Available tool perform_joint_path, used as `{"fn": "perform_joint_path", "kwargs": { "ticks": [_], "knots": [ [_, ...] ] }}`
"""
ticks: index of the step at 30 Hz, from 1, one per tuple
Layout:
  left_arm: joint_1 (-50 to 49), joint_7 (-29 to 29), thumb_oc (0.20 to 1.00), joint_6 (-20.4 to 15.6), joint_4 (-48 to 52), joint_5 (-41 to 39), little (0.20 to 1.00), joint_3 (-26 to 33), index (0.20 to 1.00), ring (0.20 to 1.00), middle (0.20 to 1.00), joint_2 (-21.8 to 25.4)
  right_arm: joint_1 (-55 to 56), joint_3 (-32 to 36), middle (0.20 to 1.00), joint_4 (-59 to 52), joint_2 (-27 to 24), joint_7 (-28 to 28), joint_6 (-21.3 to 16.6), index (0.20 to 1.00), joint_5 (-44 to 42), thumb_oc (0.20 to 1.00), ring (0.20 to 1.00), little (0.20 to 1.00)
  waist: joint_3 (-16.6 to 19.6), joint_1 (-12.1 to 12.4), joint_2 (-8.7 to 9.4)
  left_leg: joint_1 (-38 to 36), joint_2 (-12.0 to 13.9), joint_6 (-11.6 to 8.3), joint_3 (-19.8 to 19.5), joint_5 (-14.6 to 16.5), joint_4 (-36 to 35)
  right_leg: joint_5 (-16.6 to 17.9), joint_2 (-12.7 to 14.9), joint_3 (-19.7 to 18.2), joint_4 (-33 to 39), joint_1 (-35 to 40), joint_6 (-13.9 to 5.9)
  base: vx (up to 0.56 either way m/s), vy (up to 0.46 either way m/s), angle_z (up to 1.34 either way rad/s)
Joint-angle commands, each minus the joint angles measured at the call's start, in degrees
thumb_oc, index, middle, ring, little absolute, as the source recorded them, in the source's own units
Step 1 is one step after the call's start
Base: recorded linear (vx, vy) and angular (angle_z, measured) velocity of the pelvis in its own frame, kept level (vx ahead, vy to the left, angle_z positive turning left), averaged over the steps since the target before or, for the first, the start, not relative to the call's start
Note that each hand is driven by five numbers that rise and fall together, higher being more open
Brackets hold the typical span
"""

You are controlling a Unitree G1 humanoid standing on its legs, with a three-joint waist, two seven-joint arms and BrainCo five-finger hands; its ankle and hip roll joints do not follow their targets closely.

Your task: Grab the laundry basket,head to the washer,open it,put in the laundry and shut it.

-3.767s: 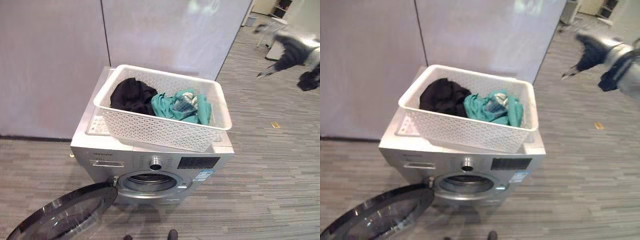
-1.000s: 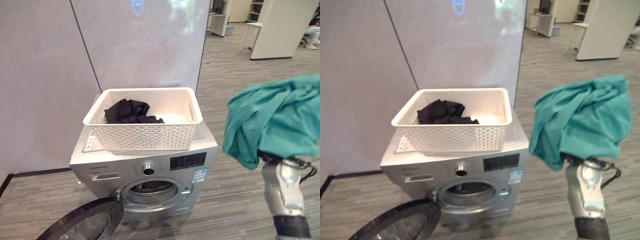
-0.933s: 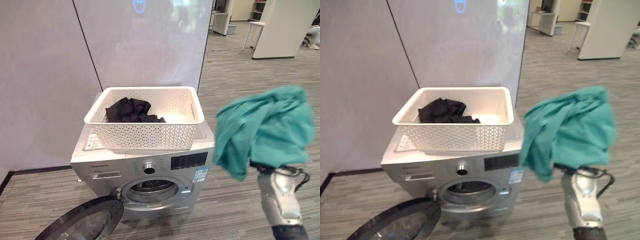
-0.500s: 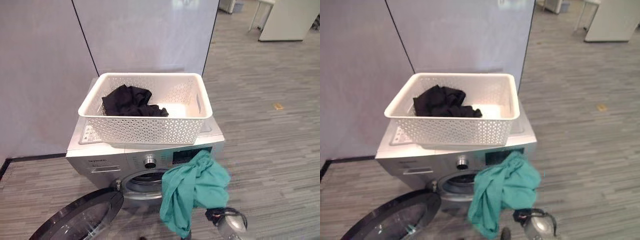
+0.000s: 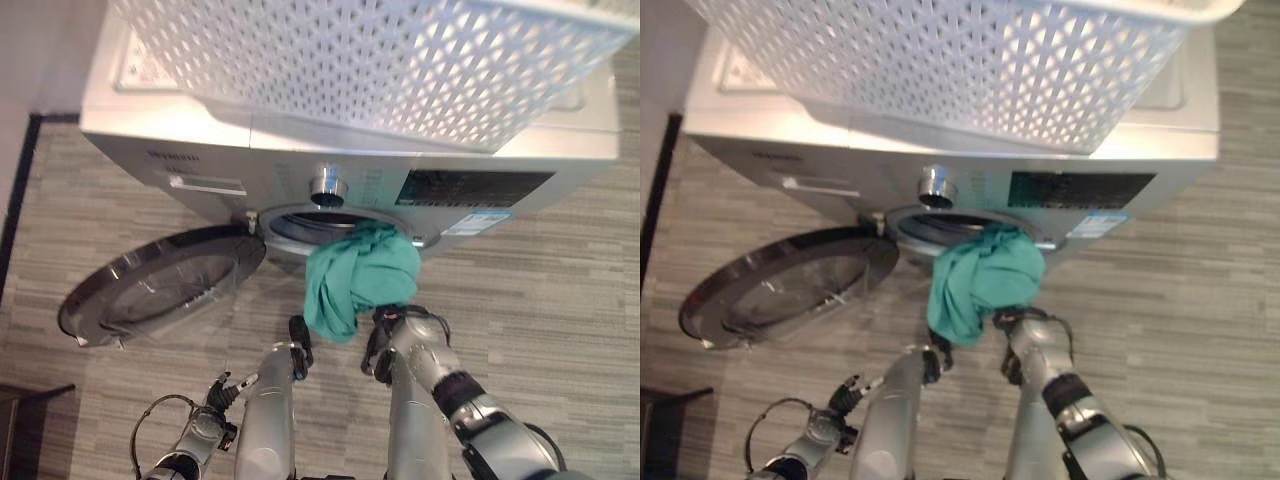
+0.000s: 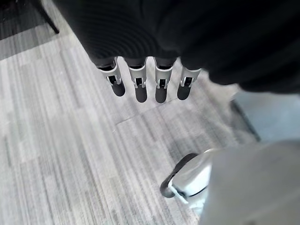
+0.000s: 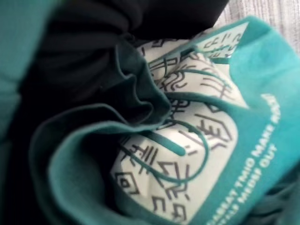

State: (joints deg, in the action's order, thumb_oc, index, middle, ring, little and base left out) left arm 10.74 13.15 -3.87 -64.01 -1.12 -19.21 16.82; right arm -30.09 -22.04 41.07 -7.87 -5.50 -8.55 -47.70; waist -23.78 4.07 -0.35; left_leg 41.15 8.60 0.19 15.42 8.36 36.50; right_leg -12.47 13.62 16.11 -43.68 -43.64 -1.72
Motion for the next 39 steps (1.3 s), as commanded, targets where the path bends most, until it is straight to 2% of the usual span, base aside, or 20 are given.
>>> {"fn": "perform_joint_path", "kwargs": {
  "ticks": [1, 4, 5, 7, 8, 11, 15, 19, 22, 23, 26, 27, 29, 30, 31, 34, 36, 39],
  "knots": [
    [-4.8, 2.1, 1.000, 1.4, -2.3, -2.7, 1.000, -3.2, 1.000, 1.000, 1.000, -1.1, 1.1, 0.2, 0.200, 1.2, 2.4, -2.8, -2.7, 0.200, -1.5, 0.200, 0.200, 0.200, 4.3, 0.1, -0.87, 2.4, 0.6, -1.74, -1.6, 2.2, 5.4, 4.0, 0.9, -0.8, 0.8, 1.6, -3.41, 0.03, 0.000, 0.14],
    [-4.1, 2.4, 1.000, 1.4, -2.9, -3.7, 1.000, -4.3, 1.000, 1.000, 1.000, -1.4, -3.8, 1.4, 0.200, 6.7, 3.3, -4.1, -2.9, 0.200, -2.4, 0.200, 0.200, 0.200, 3.6, 1.0, -1.22, 5.4, 0.6, -1.29, -2.3, 3.6, 8.9, 3.0, 0.9, -0.7, -1.8, -1.0, -3.09, 0.02, -0.003, 0.01],
    [-3.6, 2.5, 1.000, 1.3, -2.4, -4.4, 1.000, -5.9, 1.000, 1.000, 1.000, -1.6, -8.0, 3.8, 0.200, 12.1, 3.9, -5.2, -2.9, 0.200, -4.5, 0.200, 0.200, 0.200, 3.0, 1.9, -1.64, 7.7, 0.4, -1.04, -2.9, 4.7, 11.4, 1.9, 1.2, -0.5, -3.7, -2.7, -2.87, 0.03, -0.007, 0.08],
    [-3.3, 2.5, 1.000, 1.2, -1.7, -4.9, 1.000, -6.7, 1.000, 1.000, 1.000, -1.6, -10.0, 5.0, 0.200, 15.0, 3.8, -5.4, -2.8, 0.200, -4.8, 0.200, 0.200, 0.200, 2.9, 2.5, -1.88, 9.0, 0.2, -0.87, -3.3, 5.2, 12.5, 1.4, 1.3, -0.4, -4.6, -3.6, -2.78, 0.05, -0.004, 0.09],
    [-3.0, 2.3, 1.000, 0.8, -1.6, -5.3, 1.000, -7.8, 1.000, 1.000, 1.000, -2.0, -13.9, 8.2, 0.200, 20.6, 3.4, -6.1, -2.6, 0.200, -6.3, 0.200, 0.200, 0.200, 2.8, 3.3, -2.35, 10.6, -0.4, -0.60, -4.1, 6.1, 13.9, 0.6, 1.5, -0.2, -5.6, -4.8, -2.77, 0.07, 0.005, 0.08],
    [-2.2, 2.1, 1.000, 0.5, -1.0, -5.9, 1.000, -9.4, 1.000, 1.000, 1.000, -2.1, -17.7, 11.5, 0.200, 25.5, 2.2, -6.3, -2.8, 0.200, -8.6, 0.200, 0.200, 0.200, 2.7, 4.4, -2.89, 12.6, -1.1, -0.24, -5.0, 7.1, 15.8, -0.3, 2.1, -0.1, -7.0, -6.2, -2.73, 0.06, 0.008, 0.18],
    [-1.2, 1.8, 1.000, 0.2, 1.2, -6.4, 1.000, -11.9, 1.000, 1.000, 1.000, -2.1, -24.3, 17.6, 0.200, 31.4, -2.2, -6.9, -3.5, 0.200, -13.2, 0.200, 0.200, 0.200, 2.7, 6.5, -4.27, 15.1, -2.7, 0.50, -6.2, 8.5, 17.7, -1.6, 3.2, 0.3, -8.5, -7.8, -2.73, 0.07, 0.016, 0.23],
    [-0.9, 1.4, 1.000, 0.0, 2.7, -6.7, 1.000, -13.1, 1.000, 1.000, 1.000, -1.5, -30.1, 19.3, 0.200, 32.9, -7.9, -7.4, -3.9, 0.200, -14.0, 0.200, 0.200, 0.200, 3.1, 7.9, -4.87, 16.9, -3.4, 0.77, -6.9, 8.9, 18.6, -2.0, 4.1, 0.4, -9.2, -9.2, -2.94, 0.05, 0.028, 0.22],
    [-0.5, 1.2, 1.000, 0.0, 3.5, -7.4, 1.000, -13.3, 1.000, 1.000, 1.000, -0.7, -35.7, 18.8, 0.200, 30.9, -12.6, -8.2, -5.0, 0.200, -14.1, 0.200, 0.200, 0.200, 3.8, 8.7, -5.03, 18.3, -3.8, 0.81, -7.0, 9.0, 18.8, -2.0, 4.4, 0.4, -9.5, -10.5, -3.13, 0.03, 0.035, 0.12],
    [-0.1, 1.5, 1.000, -0.2, 4.1, -8.3, 1.000, -13.1, 1.000, 1.000, 1.000, -0.3, -38.4, 17.2, 0.200, 26.1, -15.3, -8.5, -6.7, 0.200, -14.1, 0.200, 0.200, 0.200, 4.0, 8.7, -4.84, 19.0, -3.9, 0.80, -6.8, 8.9, 18.9, -1.9, 4.5, 0.2, -9.8, -11.4, -3.23, 0.02, 0.054, 0.01],
    [0.1, 2.3, 1.000, -0.2, 4.7, -9.6, 1.000, -12.4, 1.000, 1.000, 1.000, -0.4, -38.4, 14.5, 0.200, 13.4, -15.8, -10.3, -10.5, 0.200, -11.7, 0.200, 0.200, 0.200, 3.8, 7.8, -4.09, 19.7, -3.7, 0.68, -6.6, 8.6, 18.9, -1.5, 4.5, -0.4, -10.2, -12.6, -3.22, 0.01, 0.029, 0.01],
    [0.1, 2.3, 1.000, -0.2, 4.7, -9.6, 1.000, -12.4, 1.000, 1.000, 1.000, -0.4, -38.3, 14.5, 0.200, 13.2, -15.8, -10.4, -10.5, 0.200, -11.6, 0.200, 0.200, 0.200, 3.8, 7.8, -4.07, 19.7, -3.7, 0.68, -6.6, 8.6, 18.9, -1.5, 4.5, -0.4, -10.2, -12.6, -3.22, 0.00, 0.025, -0.03],
    [-0.1, 2.9, 1.000, -0.5, 5.6, -10.6, 1.000, -11.6, 1.000, 1.000, 1.000, -0.7, -36.9, 12.7, 0.200, 5.5, -15.3, -12.1, -12.7, 0.200, -7.3, 0.200, 0.200, 0.200, 3.6, 6.8, -3.42, 20.3, -3.5, 0.59, -6.6, 8.4, 19.1, -1.2, 4.4, -0.7, -10.5, -13.5, -3.05, 0.00, 0.030, -0.10],
    [-0.2, 3.0, 1.000, -0.6, 6.1, -10.9, 1.000, -11.5, 1.000, 1.000, 1.000, -0.8, -36.6, 12.2, 0.291, 7.4, -14.4, -12.8, -11.9, 0.291, -4.8, 0.291, 0.291, 0.291, 3.7, 6.4, -3.14, 20.8, -3.6, 0.55, -6.6, 8.3, 19.2, -1.1, 4.4, -1.0, -10.7, -14.0, -2.92, -0.01, 0.016, -0.11],
    [-0.3, 2.8, 1.000, -0.7, 6.3, -11.0, 1.000, -11.5, 1.000, 1.000, 1.000, -0.6, -36.7, 11.1, 1.000, 10.8, -14.8, -13.3, -10.2, 1.000, -2.1, 1.000, 1.000, 1.000, 3.7, 6.4, -2.95, 20.9, -3.5, 0.50, -6.6, 8.2, 19.2, -1.1, 4.4, -1.0, -10.6, -14.2, -2.81, -0.02, 0.005, -0.06],
    [0.0, 2.4, 1.000, -1.1, 6.4, -11.1, 1.000, -12.4, 1.000, 1.000, 1.000, -0.3, -38.6, 9.2, 1.000, 22.5, -15.2, -10.7, -5.0, 1.000, -1.4, 1.000, 1.000, 1.000, 3.6, 6.6, -2.99, 21.5, -3.4, 0.36, -6.7, 8.0, 19.1, -1.0, 4.5, -1.0, -10.8, -14.9, -2.66, -0.03, -0.009, -0.03],
    [0.5, 2.4, 1.000, -1.2, 6.7, -11.0, 1.000, -13.2, 1.000, 1.000, 1.000, -0.4, -39.1, 10.2, 1.000, 30.8, -14.9, -10.5, -2.9, 1.000, -1.6, 1.000, 1.000, 1.000, 3.5, 7.0, -3.42, 21.9, -3.6, 0.28, -6.8, 7.8, 19.2, -0.9, 4.7, -1.0, -11.0, -15.4, -2.75, -0.02, -0.012, 0.00],
    [1.4, 2.3, 1.000, -1.3, 6.9, -10.6, 1.000, -13.9, 1.000, 1.000, 1.000, -0.3, -38.7, 11.3, 1.000, 34.4, -14.6, -9.4, -1.5, 1.000, -2.2, 1.000, 1.000, 1.000, 3.6, 7.5, -4.06, 22.2, -3.8, 0.20, -6.8, 7.4, 18.9, -0.8, 4.7, -1.0, -11.0, -15.7, -2.80, -0.02, -0.012, 0.01]
  ]
}}
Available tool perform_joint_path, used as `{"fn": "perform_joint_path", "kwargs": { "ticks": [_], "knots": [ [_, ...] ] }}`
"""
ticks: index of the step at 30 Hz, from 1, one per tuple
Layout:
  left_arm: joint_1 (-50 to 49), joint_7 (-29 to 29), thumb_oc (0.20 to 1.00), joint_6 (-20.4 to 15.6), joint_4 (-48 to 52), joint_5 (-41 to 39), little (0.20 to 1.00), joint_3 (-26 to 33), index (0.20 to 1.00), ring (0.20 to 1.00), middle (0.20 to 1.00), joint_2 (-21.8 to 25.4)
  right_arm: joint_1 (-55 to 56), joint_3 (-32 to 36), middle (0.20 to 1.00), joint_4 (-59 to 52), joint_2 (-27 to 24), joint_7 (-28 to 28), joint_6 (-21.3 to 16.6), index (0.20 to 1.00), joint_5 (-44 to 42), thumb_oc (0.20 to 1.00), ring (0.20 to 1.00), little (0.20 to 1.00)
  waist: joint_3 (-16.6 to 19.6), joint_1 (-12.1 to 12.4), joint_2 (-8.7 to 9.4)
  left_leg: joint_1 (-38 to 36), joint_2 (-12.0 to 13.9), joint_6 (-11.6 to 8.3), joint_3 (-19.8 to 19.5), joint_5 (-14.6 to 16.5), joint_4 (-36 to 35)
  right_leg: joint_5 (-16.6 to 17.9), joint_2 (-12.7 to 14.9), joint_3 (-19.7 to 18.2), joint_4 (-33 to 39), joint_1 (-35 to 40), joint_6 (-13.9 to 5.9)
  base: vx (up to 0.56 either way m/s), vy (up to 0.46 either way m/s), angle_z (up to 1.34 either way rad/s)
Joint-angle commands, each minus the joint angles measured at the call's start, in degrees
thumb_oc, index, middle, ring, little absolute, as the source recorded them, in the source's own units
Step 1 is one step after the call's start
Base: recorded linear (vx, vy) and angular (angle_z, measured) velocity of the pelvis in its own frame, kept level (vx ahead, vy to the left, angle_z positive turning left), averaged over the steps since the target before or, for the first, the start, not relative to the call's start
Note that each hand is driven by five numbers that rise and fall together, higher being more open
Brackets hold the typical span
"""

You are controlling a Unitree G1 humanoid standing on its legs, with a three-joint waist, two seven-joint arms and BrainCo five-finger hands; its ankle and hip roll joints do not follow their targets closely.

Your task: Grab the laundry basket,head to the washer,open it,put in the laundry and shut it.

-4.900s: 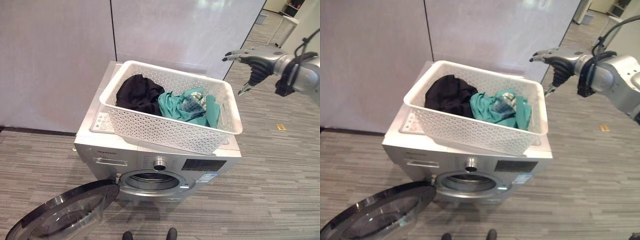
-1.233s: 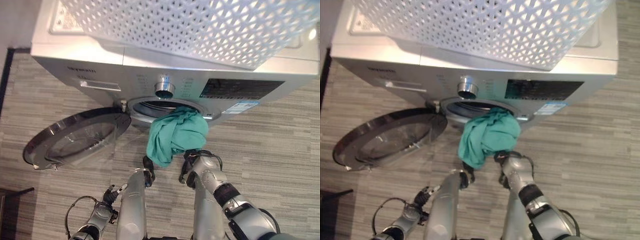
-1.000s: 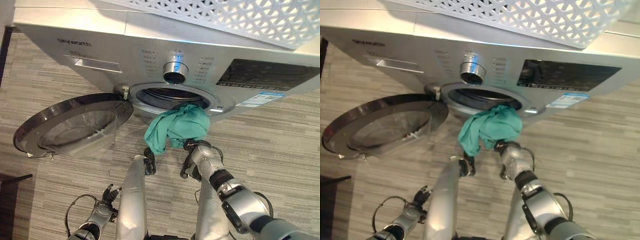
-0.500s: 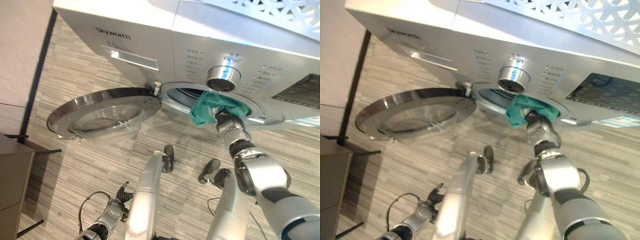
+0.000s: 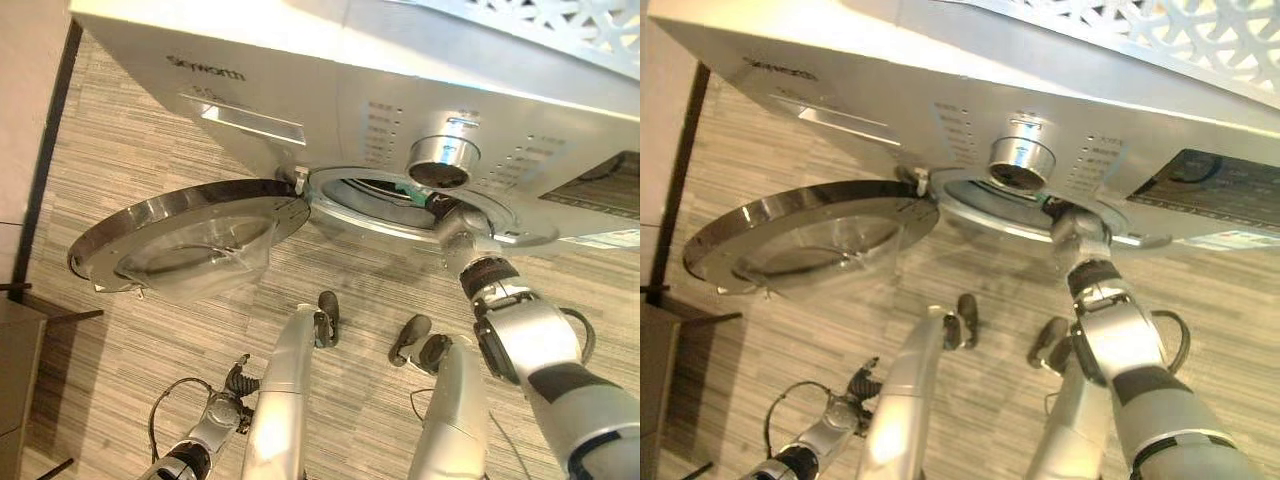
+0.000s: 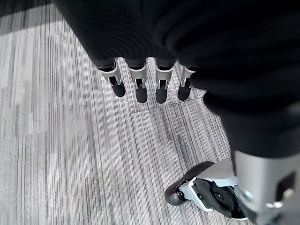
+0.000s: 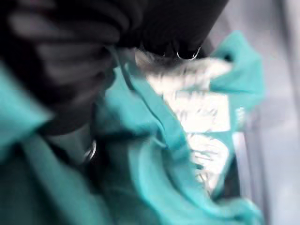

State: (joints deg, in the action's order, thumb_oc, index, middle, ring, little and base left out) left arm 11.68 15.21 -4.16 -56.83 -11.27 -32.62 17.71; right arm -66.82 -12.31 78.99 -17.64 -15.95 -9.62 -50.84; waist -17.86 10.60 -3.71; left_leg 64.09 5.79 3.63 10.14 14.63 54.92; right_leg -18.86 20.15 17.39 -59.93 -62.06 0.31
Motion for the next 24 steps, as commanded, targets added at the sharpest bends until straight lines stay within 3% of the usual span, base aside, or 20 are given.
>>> {"fn": "perform_joint_path", "kwargs": {
  "ticks": [1, 5, 9, 11, 14, 20, 24],
  "knots": [
    [0.5, 0.2, 1.000, -1.1, -0.1, -0.3, 1.000, -0.5, 1.000, 1.000, 1.000, -1.2, -1.5, 1.9, 1.000, -3.0, -4.8, 1.2, -0.2, 1.000, 0.8, 1.000, 1.000, 1.000, -2.4, 1.0, -0.90, -0.8, -1.0, -3.25, -1.5, 1.0, 0.2, 5.7, -1.8, -2.2, 5.3, 2.7, -4.86, 0.00, 0.000, 0.00],
    [0.9, 0.2, 1.000, -0.7, -1.1, 0.5, 1.000, -0.1, 1.000, 1.000, 1.000, -1.7, 1.4, 2.1, 1.000, -3.7, -3.6, 1.7, -0.3, 1.000, 1.1, 1.000, 1.000, 1.000, -2.5, 0.8, -1.19, -1.7, -0.9, -3.47, -1.0, -0.2, -2.1, 6.9, -2.0, -2.2, 7.0, 2.9, -5.19, -0.06, 0.007, -0.03],
    [1.4, -0.2, 1.000, -0.3, -5.5, 1.7, 1.000, 1.5, 1.000, 1.000, 1.000, -3.4, 9.3, 1.0, 1.000, -8.4, 1.8, 1.5, -1.5, 1.000, 3.0, 1.000, 1.000, 1.000, -2.2, -0.8, -0.77, -6.6, -0.4, -3.99, 0.5, -2.9, -8.6, 9.0, -3.3, -2.8, 11.5, 6.0, -5.66, -0.06, 0.041, -0.11],
    [1.4, -0.1, 1.000, 0.0, -7.2, 1.6, 1.000, 2.7, 1.000, 1.000, 1.000, -4.6, 14.9, 0.6, 1.000, -13.9, 5.2, 0.3, -3.9, 1.000, 4.8, 1.000, 1.000, 1.000, -1.9, -1.9, -0.49, -9.5, -0.2, -4.22, 1.3, -3.9, -11.3, 9.8, -3.8, -3.4, 14.0, 8.5, -5.73, -0.03, 0.033, -0.21],
    [0.2, -0.6, 1.000, 0.5, -11.1, 3.0, 1.000, 4.9, 1.000, 1.000, 1.000, -5.9, 25.2, -1.4, 1.000, -20.2, 8.0, 0.8, -4.6, 1.000, 8.5, 1.000, 1.000, 1.000, -0.7, -4.1, -0.47, -15.5, -0.7, -4.43, 2.1, -5.5, -16.0, 11.0, -4.3, -3.8, 17.9, 14.0, -6.12, 0.00, 0.021, -0.19],
    [-2.2, -2.1, 1.000, 1.7, -17.1, 7.0, 1.000, 9.8, 1.000, 1.000, 1.000, -6.3, 40.3, -4.4, 1.000, -20.6, 11.0, 5.3, -2.8, 1.000, 11.6, 1.000, 1.000, 1.000, 1.4, -7.9, 0.24, -29.5, -1.5, -4.91, 3.7, -9.0, -27.2, 14.4, -6.3, -4.0, 29.2, 27.7, -6.91, 0.04, -0.004, -0.11],
    [-4.4, -3.8, 1.000, 1.4, -19.0, 9.0, 1.000, 12.7, 1.000, 1.000, 1.000, -6.7, 47.5, -5.5, 1.000, -18.2, 11.0, 8.3, -0.8, 1.000, 14.8, 1.000, 1.000, 1.000, 4.0, -9.6, 1.40, -40.4, -2.2, -5.13, 6.0, -14.1, -38.0, 20.1, -8.4, -3.3, 41.7, 38.2, -7.71, 0.04, -0.026, -0.29]
  ]
}}
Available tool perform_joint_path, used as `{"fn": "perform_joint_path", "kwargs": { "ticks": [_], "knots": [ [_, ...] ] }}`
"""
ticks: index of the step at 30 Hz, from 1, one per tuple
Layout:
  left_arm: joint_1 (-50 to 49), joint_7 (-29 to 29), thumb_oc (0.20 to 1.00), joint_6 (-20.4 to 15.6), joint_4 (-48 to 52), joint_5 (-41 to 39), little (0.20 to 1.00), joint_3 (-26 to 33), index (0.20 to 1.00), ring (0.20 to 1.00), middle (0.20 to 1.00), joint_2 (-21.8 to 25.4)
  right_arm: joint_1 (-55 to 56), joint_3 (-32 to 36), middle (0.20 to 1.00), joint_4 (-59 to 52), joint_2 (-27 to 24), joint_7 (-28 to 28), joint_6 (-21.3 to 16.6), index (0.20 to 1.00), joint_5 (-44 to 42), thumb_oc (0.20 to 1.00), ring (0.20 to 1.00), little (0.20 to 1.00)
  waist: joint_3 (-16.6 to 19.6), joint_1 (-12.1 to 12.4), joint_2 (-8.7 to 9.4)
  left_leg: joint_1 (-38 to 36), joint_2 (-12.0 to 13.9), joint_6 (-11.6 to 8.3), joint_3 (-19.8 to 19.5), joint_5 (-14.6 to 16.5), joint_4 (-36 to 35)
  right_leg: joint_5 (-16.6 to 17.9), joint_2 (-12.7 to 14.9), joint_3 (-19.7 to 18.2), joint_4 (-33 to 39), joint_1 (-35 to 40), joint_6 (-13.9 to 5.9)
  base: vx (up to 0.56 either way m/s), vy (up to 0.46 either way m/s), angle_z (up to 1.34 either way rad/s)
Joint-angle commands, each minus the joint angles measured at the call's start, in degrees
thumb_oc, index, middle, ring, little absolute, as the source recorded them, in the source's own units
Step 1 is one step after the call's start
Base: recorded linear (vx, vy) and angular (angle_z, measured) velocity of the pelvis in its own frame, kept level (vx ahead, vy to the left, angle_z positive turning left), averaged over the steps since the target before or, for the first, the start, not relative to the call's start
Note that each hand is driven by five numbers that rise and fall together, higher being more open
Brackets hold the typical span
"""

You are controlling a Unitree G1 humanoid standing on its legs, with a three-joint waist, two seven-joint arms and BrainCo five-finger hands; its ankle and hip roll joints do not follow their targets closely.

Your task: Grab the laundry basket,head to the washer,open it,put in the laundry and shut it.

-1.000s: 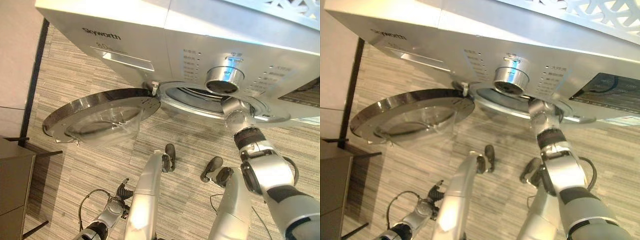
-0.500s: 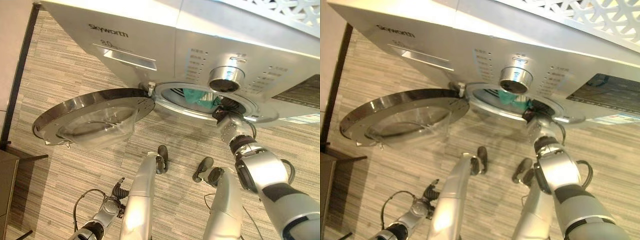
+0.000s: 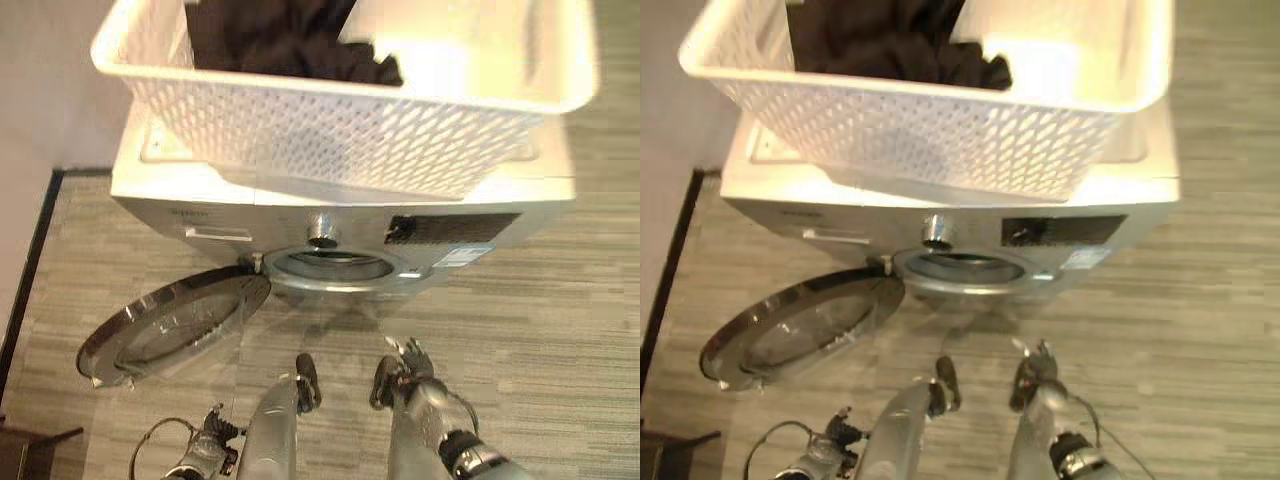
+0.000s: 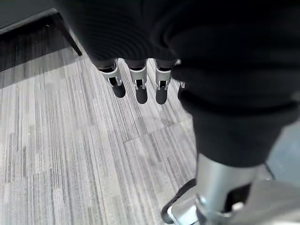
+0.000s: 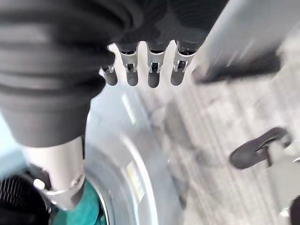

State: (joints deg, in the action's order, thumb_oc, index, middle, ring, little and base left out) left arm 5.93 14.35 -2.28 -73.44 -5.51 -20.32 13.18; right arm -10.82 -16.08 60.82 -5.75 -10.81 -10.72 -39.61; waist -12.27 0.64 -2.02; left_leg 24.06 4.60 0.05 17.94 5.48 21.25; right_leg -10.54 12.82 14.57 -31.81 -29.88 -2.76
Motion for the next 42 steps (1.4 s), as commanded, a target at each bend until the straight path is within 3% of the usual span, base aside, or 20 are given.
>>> {"fn": "perform_joint_path", "kwargs": {
  "ticks": [1, 7, 10, 11, 14, 16, 18, 20, 21, 22, 24, 26, 27, 29, 30, 32, 33, 35, 37, 42],
  "knots": [
    [0.9, -3.4, 1.000, -0.6, -3.2, 4.0, 1.000, 1.4, 1.000, 1.000, 1.000, -2.1, -6.5, -1.7, 1.000, 0.5, -1.4, 4.3, 0.8, 1.000, 4.7, 1.000, 1.000, 1.000, -0.2, -0.1, 0.16, -3.1, -1.4, -1.93, -1.0, -6.0, -7.2, 13.2, -1.6, -0.5, 16.8, 8.6, -5.07, 0.12, -0.013, -0.24],
    [-2.7, -6.4, 1.000, -0.9, -6.9, 7.4, 1.000, 6.6, 1.000, 1.000, 1.000, -0.9, 4.9, 4.1, 1.000, 0.9, -6.5, 8.5, 2.9, 1.000, 4.9, 1.000, 1.000, 1.000, 7.2, -2.5, 1.97, -15.3, -2.5, -3.59, 1.0, -10.1, -20.0, 17.8, -3.0, -2.3, 28.7, 18.7, -6.47, 0.16, -0.019, -0.18],
    [-5.0, -7.2, 1.000, -0.5, -9.6, 7.7, 1.000, 10.3, 1.000, 1.000, 1.000, -0.4, 7.9, 14.6, 1.000, 1.7, -9.6, 7.4, 1.9, 1.000, -2.2, 1.000, 1.000, 1.000, 10.6, -3.4, 3.00, -20.5, -2.8, -3.64, 3.3, -10.7, -24.7, 19.5, -3.6, -2.7, 31.8, 22.4, -7.27, 0.15, -0.001, -0.17],
    [-5.0, -7.2, 1.000, -0.5, -9.6, 7.7, 1.000, 10.3, 1.000, 1.000, 1.000, -0.4, 7.9, 14.7, 1.000, 1.7, -9.6, 7.4, 1.9, 1.000, -2.2, 1.000, 1.000, 1.000, 10.6, -3.3, 3.00, -20.5, -2.8, -3.64, 3.4, -10.7, -24.7, 19.5, -3.6, -2.7, 31.8, 22.4, -7.27, 0.14, 0.011, -0.45],
    [-7.0, -7.5, 1.000, -0.4, -10.9, 8.5, 1.000, 13.3, 1.000, 1.000, 1.000, 0.0, 9.9, 25.8, 1.000, -3.5, -15.7, 4.4, -1.1, 1.000, -6.0, 1.000, 1.000, 1.000, 13.8, -4.2, 3.99, -23.7, -2.8, -3.82, 4.3, -9.9, -26.3, 19.9, -3.9, -2.3, 34.0, 25.8, -7.86, 0.12, 0.025, -0.31],
    [-7.5, -7.7, 1.000, -0.4, -10.7, 8.7, 1.000, 14.1, 1.000, 1.000, 1.000, 0.2, 9.9, 31.4, 1.000, -10.5, -21.1, 1.2, -3.7, 1.000, -5.8, 1.000, 1.000, 1.000, 14.6, -4.3, 4.46, -24.3, -2.9, -3.84, 3.7, -9.4, -26.3, 19.7, -3.9, -1.5, 34.1, 27.1, -8.09, 0.08, 0.033, -0.10],
    [-8.1, -8.5, 1.000, -0.8, -10.2, 9.1, 1.000, 14.5, 1.000, 1.000, 1.000, 0.9, 8.8, 36.2, 1.000, -18.7, -31.9, -0.4, -5.1, 1.000, -1.5, 1.000, 1.000, 1.000, 15.3, -4.2, 5.53, -24.4, -3.0, -3.87, 2.9, -9.2, -26.3, 20.1, -3.6, -0.3, 34.5, 28.0, -8.46, 0.05, 0.041, 0.23],
    [-8.1, -9.0, 1.000, -0.8, -10.1, 9.3, 1.000, 14.8, 1.000, 1.000, 1.000, 1.4, 6.8, 38.4, 1.000, -23.9, -37.5, -2.0, -6.5, 1.000, 1.2, 1.000, 1.000, 1.000, 15.4, -3.9, 6.04, -24.0, -3.0, -3.85, 2.6, -9.1, -26.3, 20.3, -3.5, 0.0, 34.7, 28.1, -8.65, 0.01, 0.032, 0.35],
    [-8.3, -9.4, 1.000, -0.8, -10.5, 9.7, 1.000, 14.2, 1.000, 1.000, 1.000, 2.4, -0.5, 37.6, 1.000, -25.8, -47.1, -2.3, -7.7, 1.000, 4.4, 1.000, 1.000, 1.000, 15.7, -2.7, 7.21, -22.9, -2.9, -4.18, 2.1, -9.5, -26.3, 20.8, -3.2, 0.7, 34.9, 27.7, -9.00, -0.01, 0.021, 0.18],
    [-8.2, -9.4, 1.000, -0.8, -10.5, 9.7, 1.000, 14.3, 1.000, 1.000, 1.000, 2.3, -0.9, 37.3, 1.000, -25.6, -47.3, -2.2, -7.7, 1.000, 4.3, 1.000, 1.000, 1.000, 15.8, -2.8, 7.12, -22.7, -2.9, -4.14, 2.1, -9.8, -26.3, 21.0, -3.2, 0.7, 34.9, 27.5, -8.92, -0.01, 0.017, 0.18],
    [-9.3, -11.2, 1.000, -1.3, -10.8, 10.7, 1.000, 12.5, 1.000, 1.000, 1.000, 3.6, -18.5, 19.2, 1.000, -32.2, -62.7, 3.7, -4.8, 1.000, 17.9, 1.000, 1.000, 1.000, 15.9, -0.3, 9.55, -21.5, -2.7, -4.68, 1.6, -10.5, -26.3, 21.6, -3.1, 1.8, 35.2, 27.3, -9.17, 0.00, 0.007, 0.04],
    [-9.3, -11.2, 1.000, -1.3, -10.8, 10.7, 1.000, 13.0, 1.000, 1.000, 1.000, 3.3, -20.0, 17.8, 1.000, -31.8, -62.7, 3.6, -4.8, 1.000, 17.9, 1.000, 1.000, 1.000, 16.1, -0.8, 9.28, -21.2, -2.7, -4.65, 1.6, -10.6, -26.3, 21.7, -3.1, 1.8, 35.2, 27.0, -9.10, 0.00, 0.006, 0.13],
    [-9.3, -11.7, 1.000, -1.5, -10.6, 11.2, 1.000, 13.0, 1.000, 1.000, 1.000, 4.0, -26.1, 11.2, 1.000, -34.5, -67.3, 4.4, -4.1, 1.000, 24.3, 1.000, 1.000, 1.000, 15.9, 0.1, 10.06, -21.1, -2.8, -4.73, 1.3, -10.6, -26.3, 21.9, -3.0, 2.4, 35.4, 27.2, -9.26, 0.02, 0.006, 0.20],
    [-9.3, -11.7, 1.000, -1.7, -10.5, 11.4, 1.000, 13.6, 1.000, 1.000, 1.000, 4.0, -32.1, 5.5, 1.000, -35.3, -68.9, 4.5, -4.2, 1.000, 26.8, 1.000, 1.000, 1.000, 16.1, 0.2, 10.24, -20.5, -2.8, -4.77, 1.0, -10.8, -26.3, 22.1, -2.9, 2.7, 35.6, 27.0, -9.24, 0.01, 0.000, 0.14],
    [-9.2, -11.8, 1.000, -2.1, -10.3, 11.8, 1.000, 13.3, 1.000, 1.000, 1.000, 5.0, -40.6, -3.6, 1.000, -35.8, -70.6, 5.1, -3.9, 1.000, 31.4, 1.000, 1.000, 1.000, 15.7, 1.7, 11.51, -20.1, -2.7, -4.95, 0.5, -10.9, -26.3, 22.1, -2.9, 3.4, 35.9, 27.1, -9.30, 0.00, -0.007, 0.14],
    [-9.1, -11.8, 1.000, -2.2, -10.4, 12.1, 1.000, 13.4, 1.000, 1.000, 1.000, 5.2, -47.8, -11.1, 1.000, -34.1, -70.5, 5.8, -3.6, 1.000, 33.4, 1.000, 1.000, 1.000, 15.8, 2.0, 11.80, -19.3, -2.7, -5.00, 0.2, -11.2, -26.3, 22.3, -2.8, 3.7, 35.9, 26.7, -9.27, -0.01, -0.011, 0.27],
    [-8.5, -12.0, 1.000, -2.3, -10.1, 12.5, 1.000, 13.1, 1.000, 1.000, 1.000, 6.5, -60.4, -27.0, 1.000, -32.3, -69.9, 8.2, -2.9, 1.000, 41.5, 1.000, 1.000, 1.000, 15.1, 3.3, 13.15, -18.1, -2.7, -5.23, -0.7, -11.5, -26.3, 22.4, -2.7, 4.5, 36.1, 26.3, -9.35, -0.04, -0.028, 0.25],
    [-8.3, -12.2, 1.000, -2.4, -10.0, 12.5, 1.000, 13.8, 1.000, 1.000, 1.000, 7.0, -71.3, -39.9, 1.000, -31.2, -68.9, 9.8, -2.3, 1.000, 46.3, 1.000, 1.000, 1.000, 14.7, 4.0, 13.68, -17.0, -2.6, -5.35, -1.4, -11.7, -26.3, 22.5, -2.6, 5.1, 36.2, 25.8, -9.31, -0.03, -0.023, 0.23],
    [-7.7, -12.1, 1.000, -2.6, -9.9, 12.1, 1.000, 14.1, 1.000, 1.000, 1.000, 7.8, -77.5, -48.3, 1.000, -29.8, -66.2, 11.3, -2.5, 1.000, 49.9, 1.000, 1.000, 1.000, 13.7, 5.1, 14.75, -15.5, -2.5, -5.49, -2.1, -12.0, -26.3, 22.7, -2.6, 5.8, 36.4, 25.1, -9.31, -0.03, -0.013, 0.21],
    [-5.9, -11.7, 1.000, -2.6, -10.1, 10.9, 1.000, 14.4, 1.000, 1.000, 1.000, 9.7, -84.2, -57.0, 1.000, -26.2, -62.1, 11.9, -1.8, 1.000, 56.5, 1.000, 1.000, 1.000, 11.2, 7.1, 16.53, -10.8, -2.3, -6.05, -4.0, -13.1, -26.3, 23.3, -2.5, 6.9, 36.5, 22.3, -9.22, -0.06, -0.011, 0.20]
  ]
}}
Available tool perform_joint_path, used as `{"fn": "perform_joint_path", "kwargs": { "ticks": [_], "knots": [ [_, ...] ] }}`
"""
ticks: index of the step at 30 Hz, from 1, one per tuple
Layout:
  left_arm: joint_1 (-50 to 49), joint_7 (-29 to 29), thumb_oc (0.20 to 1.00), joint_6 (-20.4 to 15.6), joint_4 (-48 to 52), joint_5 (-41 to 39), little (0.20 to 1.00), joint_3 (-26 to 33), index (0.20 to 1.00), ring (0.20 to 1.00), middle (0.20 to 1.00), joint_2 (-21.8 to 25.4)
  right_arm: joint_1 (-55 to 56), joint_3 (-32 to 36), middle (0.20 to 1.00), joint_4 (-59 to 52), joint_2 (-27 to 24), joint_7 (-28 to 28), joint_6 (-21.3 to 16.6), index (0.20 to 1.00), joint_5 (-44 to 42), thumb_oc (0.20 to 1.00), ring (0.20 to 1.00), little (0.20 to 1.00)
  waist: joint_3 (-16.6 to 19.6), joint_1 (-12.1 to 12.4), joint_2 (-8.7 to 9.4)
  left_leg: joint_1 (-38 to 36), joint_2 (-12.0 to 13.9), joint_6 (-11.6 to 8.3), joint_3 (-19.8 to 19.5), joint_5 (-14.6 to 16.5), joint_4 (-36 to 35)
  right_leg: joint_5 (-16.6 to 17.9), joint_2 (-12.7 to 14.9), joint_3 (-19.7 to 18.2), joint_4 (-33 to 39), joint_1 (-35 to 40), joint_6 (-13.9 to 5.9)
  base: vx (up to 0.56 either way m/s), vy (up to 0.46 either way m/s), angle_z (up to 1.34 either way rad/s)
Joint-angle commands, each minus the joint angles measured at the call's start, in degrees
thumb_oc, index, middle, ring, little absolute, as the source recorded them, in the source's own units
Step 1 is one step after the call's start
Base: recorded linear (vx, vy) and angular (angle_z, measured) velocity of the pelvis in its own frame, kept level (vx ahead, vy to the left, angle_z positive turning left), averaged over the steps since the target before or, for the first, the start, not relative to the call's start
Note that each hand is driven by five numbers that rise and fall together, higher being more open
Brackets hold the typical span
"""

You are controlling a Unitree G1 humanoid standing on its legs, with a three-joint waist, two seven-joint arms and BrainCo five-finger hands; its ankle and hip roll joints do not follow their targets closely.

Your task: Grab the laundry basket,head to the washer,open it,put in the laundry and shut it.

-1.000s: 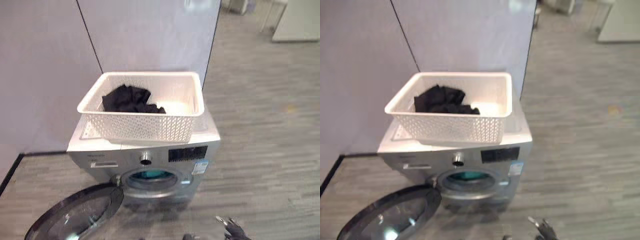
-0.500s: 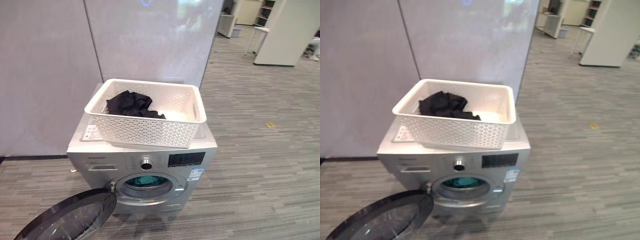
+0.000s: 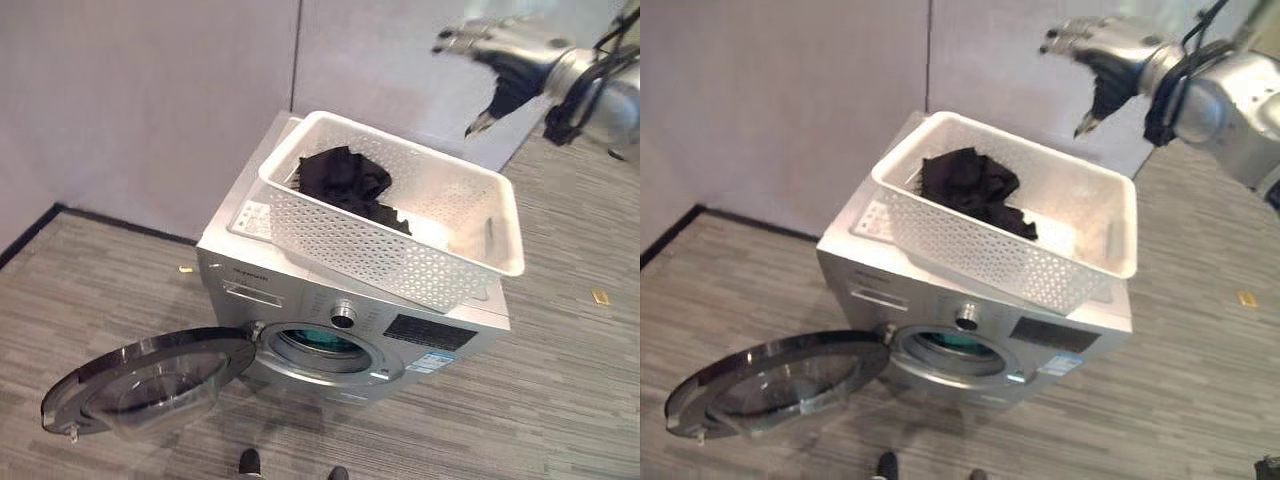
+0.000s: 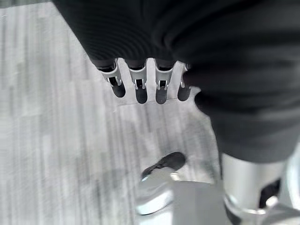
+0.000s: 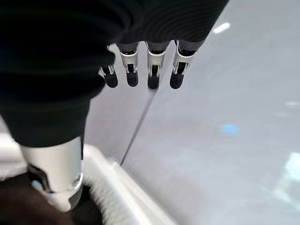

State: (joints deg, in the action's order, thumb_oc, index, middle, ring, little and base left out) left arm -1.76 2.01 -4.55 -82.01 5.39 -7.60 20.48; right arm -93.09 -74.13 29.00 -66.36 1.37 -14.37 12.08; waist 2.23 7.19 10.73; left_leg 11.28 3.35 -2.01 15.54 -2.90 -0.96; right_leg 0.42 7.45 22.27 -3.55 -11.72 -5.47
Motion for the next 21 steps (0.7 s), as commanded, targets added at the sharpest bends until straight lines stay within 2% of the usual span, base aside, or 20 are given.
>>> {"fn": "perform_joint_path", "kwargs": {
  "ticks": [1, 4, 6, 11, 13, 15, 17, 21],
  "knots": [
    [2.3, 0.8, 1.000, -0.3, -1.6, -0.1, 1.000, 1.6, 1.000, 1.000, 1.000, 2.8, -3.0, -0.8, 1.000, 5.0, -0.8, 1.1, 1.6, 1.000, 5.6, 1.000, 1.000, 1.000, -3.6, 0.7, 3.98, 2.9, -1.1, -4.15, -1.9, -4.9, -4.0, 12.5, 2.9, -0.5, 8.3, 3.6, -6.46, -0.05, 0.000, 0.18],
    [2.8, 0.9, 1.000, -0.2, -1.6, -0.5, 1.000, 1.7, 1.000, 1.000, 1.000, 3.0, -2.7, -1.2, 1.000, 4.8, -0.3, 0.8, 2.2, 1.000, 7.3, 1.000, 1.000, 1.000, -4.5, 0.9, 4.28, 4.0, -1.2, -4.24, -2.5, -5.0, -4.0, 12.8, 3.2, 0.1, 8.5, 3.0, -6.54, -0.01, 0.012, 0.22],
    [3.9, 1.3, 1.000, -0.2, -1.2, -1.5, 1.000, 2.2, 1.000, 1.000, 1.000, 3.3, 0.4, -0.4, 1.000, 4.7, 1.5, 0.4, 2.8, 1.000, 11.3, 1.000, 1.000, 1.000, -5.7, 1.6, 4.36, 5.2, -1.3, -4.10, -2.8, -4.9, -4.0, 13.1, 3.4, 0.2, 8.5, 2.1, -6.65, -0.01, 0.021, 0.06],
    [6.2, 2.5, 1.000, -0.2, 0.0, -3.0, 1.000, 2.2, 1.000, 1.000, 1.000, 2.9, 5.8, 1.4, 1.000, 3.9, 7.2, -2.2, 4.2, 1.000, 26.0, 1.000, 1.000, 1.000, -7.3, 2.0, 3.91, 6.1, -1.2, -3.72, -2.2, -4.7, -4.0, 13.5, 3.5, -1.0, 8.4, 0.6, -6.59, -0.01, 0.013, -0.03],
    [7.5, 3.8, 1.000, -0.5, 1.1, -4.9, 1.000, 2.1, 1.000, 1.000, 1.000, 1.8, 7.6, 3.3, 1.000, 5.1, 11.3, -5.7, 5.9, 1.000, 33.0, 1.000, 1.000, 1.000, -8.2, 2.2, 3.34, 6.6, -1.1, -3.53, -1.7, -4.6, -4.0, 13.5, 3.6, -1.5, 8.5, -0.3, -6.52, -0.05, 0.035, -0.18],
    [7.7, 4.4, 1.000, -0.6, 1.5, -5.6, 1.000, 2.0, 1.000, 1.000, 1.000, 1.6, 8.2, 4.1, 1.000, 5.6, 12.3, -6.7, 6.6, 1.000, 34.6, 1.000, 1.000, 1.000, -8.4, 2.2, 3.29, 6.9, -1.2, -3.44, -1.6, -4.6, -4.0, 13.6, 3.6, -1.7, 8.5, -0.7, -6.50, -0.03, 0.019, -0.26],
    [8.7, 6.0, 1.000, -1.2, 2.7, -7.5, 1.000, 1.0, 1.000, 1.000, 1.000, 0.0, 10.2, 8.0, 1.000, 7.5, 16.0, -10.8, 8.8, 1.000, 37.8, 1.000, 1.000, 1.000, -9.0, 2.4, 2.72, 7.4, -1.2, -3.11, -1.3, -4.6, -4.0, 14.0, 3.8, -2.2, 8.6, -1.7, -6.63, -0.03, 0.015, -0.10],
    [8.9, 7.5, 1.000, -1.7, 4.0, -8.4, 1.000, -0.6, 1.000, 1.000, 1.000, -1.3, 9.5, 10.4, 1.000, 8.4, 17.7, -15.1, 11.4, 1.000, 40.7, 1.000, 1.000, 1.000, -9.5, 2.9, 1.96, 8.2, -1.4, -2.83, -1.2, -4.7, -4.0, 14.4, 4.0, -2.5, 8.6, -2.7, -6.72, -0.01, 0.008, -0.02]
  ]
}}
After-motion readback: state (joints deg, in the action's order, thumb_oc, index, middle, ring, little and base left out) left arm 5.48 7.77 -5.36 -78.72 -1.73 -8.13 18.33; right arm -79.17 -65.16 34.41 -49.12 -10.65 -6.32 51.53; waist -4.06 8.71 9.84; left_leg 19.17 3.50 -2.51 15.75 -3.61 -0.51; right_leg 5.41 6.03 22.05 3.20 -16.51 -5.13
